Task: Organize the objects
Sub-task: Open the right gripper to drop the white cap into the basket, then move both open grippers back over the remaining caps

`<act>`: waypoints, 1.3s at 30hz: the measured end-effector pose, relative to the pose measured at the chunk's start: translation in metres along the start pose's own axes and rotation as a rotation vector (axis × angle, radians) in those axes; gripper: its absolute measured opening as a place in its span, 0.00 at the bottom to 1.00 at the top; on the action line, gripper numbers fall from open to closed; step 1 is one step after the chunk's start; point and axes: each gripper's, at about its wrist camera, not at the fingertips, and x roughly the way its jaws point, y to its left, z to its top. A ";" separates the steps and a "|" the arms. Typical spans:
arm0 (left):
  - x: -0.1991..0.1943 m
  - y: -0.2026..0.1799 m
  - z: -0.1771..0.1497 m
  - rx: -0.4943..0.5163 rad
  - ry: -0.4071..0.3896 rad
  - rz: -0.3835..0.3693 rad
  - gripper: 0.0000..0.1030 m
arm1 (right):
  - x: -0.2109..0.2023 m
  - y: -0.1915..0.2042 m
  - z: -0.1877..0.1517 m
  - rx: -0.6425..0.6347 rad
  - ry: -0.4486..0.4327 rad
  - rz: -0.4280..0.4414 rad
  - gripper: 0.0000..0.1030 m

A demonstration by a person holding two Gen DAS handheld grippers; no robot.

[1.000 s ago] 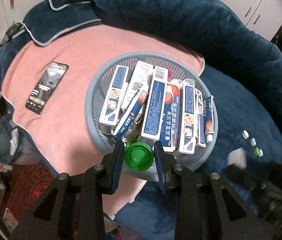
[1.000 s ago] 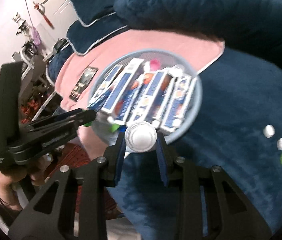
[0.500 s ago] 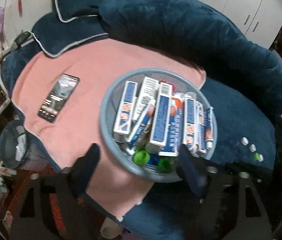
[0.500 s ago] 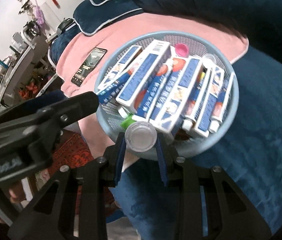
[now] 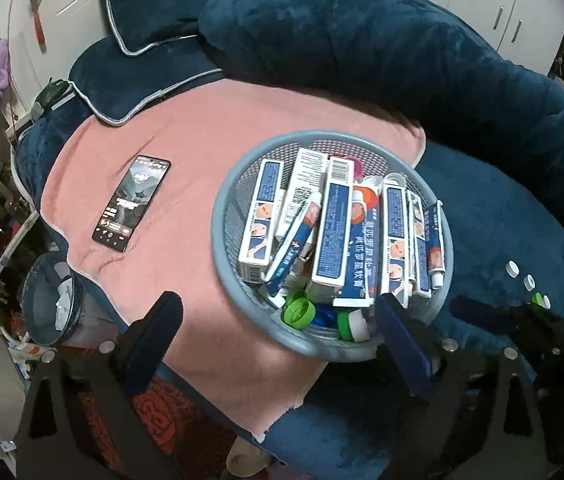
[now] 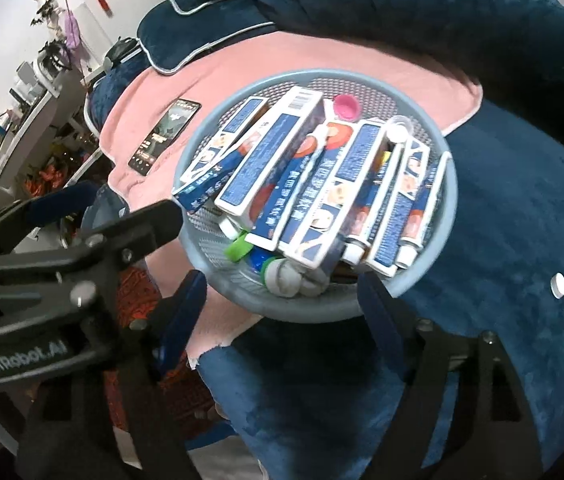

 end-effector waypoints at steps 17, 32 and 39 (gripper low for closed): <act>0.000 -0.062 -0.006 0.098 0.008 -0.036 0.99 | -0.016 -0.062 -0.028 0.116 0.027 -0.120 1.00; 0.009 -0.149 -0.024 0.299 0.037 -0.059 0.99 | -0.042 -0.145 -0.075 0.282 0.043 -0.186 1.00; 0.031 -0.203 -0.032 0.388 0.100 -0.090 0.99 | -0.063 -0.221 -0.113 0.447 0.061 -0.217 1.00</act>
